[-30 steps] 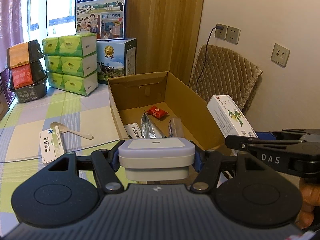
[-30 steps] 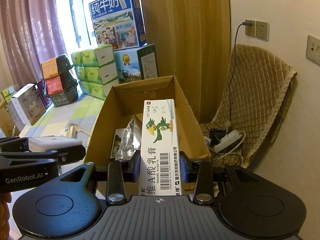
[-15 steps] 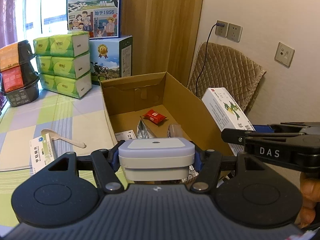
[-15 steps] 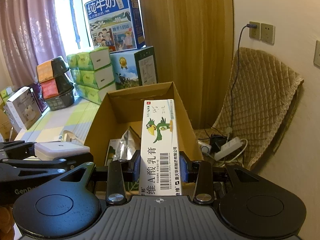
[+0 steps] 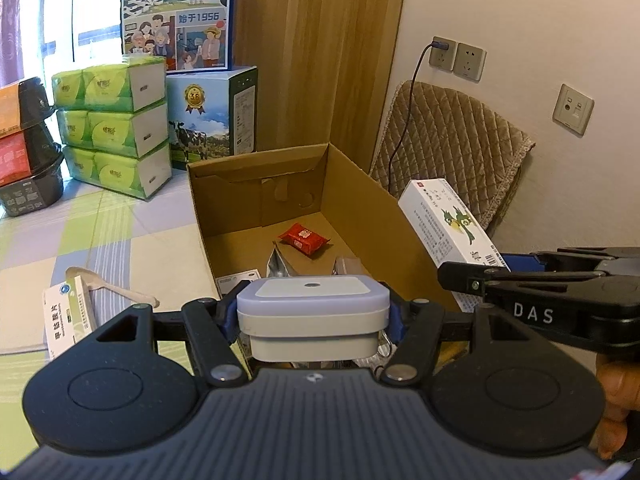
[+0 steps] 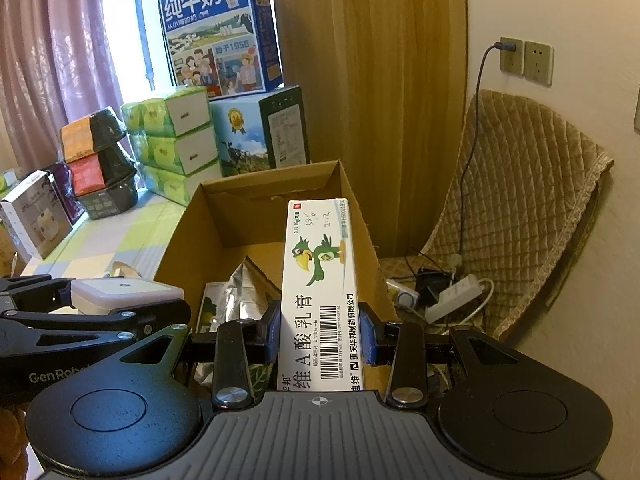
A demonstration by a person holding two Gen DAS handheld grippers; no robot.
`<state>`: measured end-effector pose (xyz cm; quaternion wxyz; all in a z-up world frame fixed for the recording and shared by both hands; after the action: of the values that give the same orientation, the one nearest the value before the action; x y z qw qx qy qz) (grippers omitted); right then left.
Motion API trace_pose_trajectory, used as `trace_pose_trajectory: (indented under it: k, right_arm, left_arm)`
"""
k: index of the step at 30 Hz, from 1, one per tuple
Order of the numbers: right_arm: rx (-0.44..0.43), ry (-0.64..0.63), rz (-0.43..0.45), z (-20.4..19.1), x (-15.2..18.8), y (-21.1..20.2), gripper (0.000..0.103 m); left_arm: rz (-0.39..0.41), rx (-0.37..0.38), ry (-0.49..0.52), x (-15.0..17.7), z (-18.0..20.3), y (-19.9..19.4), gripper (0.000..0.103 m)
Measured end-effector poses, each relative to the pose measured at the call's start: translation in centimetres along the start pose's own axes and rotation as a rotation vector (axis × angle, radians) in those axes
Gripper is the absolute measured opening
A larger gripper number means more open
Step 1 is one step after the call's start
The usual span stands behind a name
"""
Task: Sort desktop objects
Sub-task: 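Open the left tool to drop the plug adapter while the right tool releases the ointment box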
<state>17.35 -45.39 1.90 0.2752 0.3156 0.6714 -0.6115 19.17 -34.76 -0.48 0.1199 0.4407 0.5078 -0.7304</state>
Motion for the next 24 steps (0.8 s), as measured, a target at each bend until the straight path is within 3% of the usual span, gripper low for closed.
trace_pose_trajectory:
  k: [8,19,23,24]
  right_arm:
    - [0.001,0.004,-0.019,0.1,-0.4,1.6,0.036]
    - [-0.027,0.016,-0.032,-0.7,-0.7,2.7,0.036]
    - [-0.073,0.026,0.001,-1.8,-2.0,3.3,0.036]
    - [-0.088,0.035,0.008,-2.0,-2.4,3.4,0.042]
  left_arm:
    - [-0.007,-0.012,-0.01,-1.4,-1.2,2.3,0.062]
    - [0.023,-0.028,-0.113,-0.8,-5.2,-0.1,0.063]
    - [0.026,-0.038,-0.143,0.1,-6.0,-1.0,0.067]
    - [0.026,-0.042,-0.148,0.4,-6.2,-1.2,0.069]
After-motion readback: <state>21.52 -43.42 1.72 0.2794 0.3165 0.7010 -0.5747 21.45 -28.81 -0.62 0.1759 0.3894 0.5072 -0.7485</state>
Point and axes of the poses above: each gripper's, at about its wrist camera, not at the fingertips, and y roughly the way its jaws point, z to its right, x to its underside, the point moved 9 cm from there along y, roughly the way its jaws point, and after that the axes turned 2 degrees about -z, right-handed, at the moved point
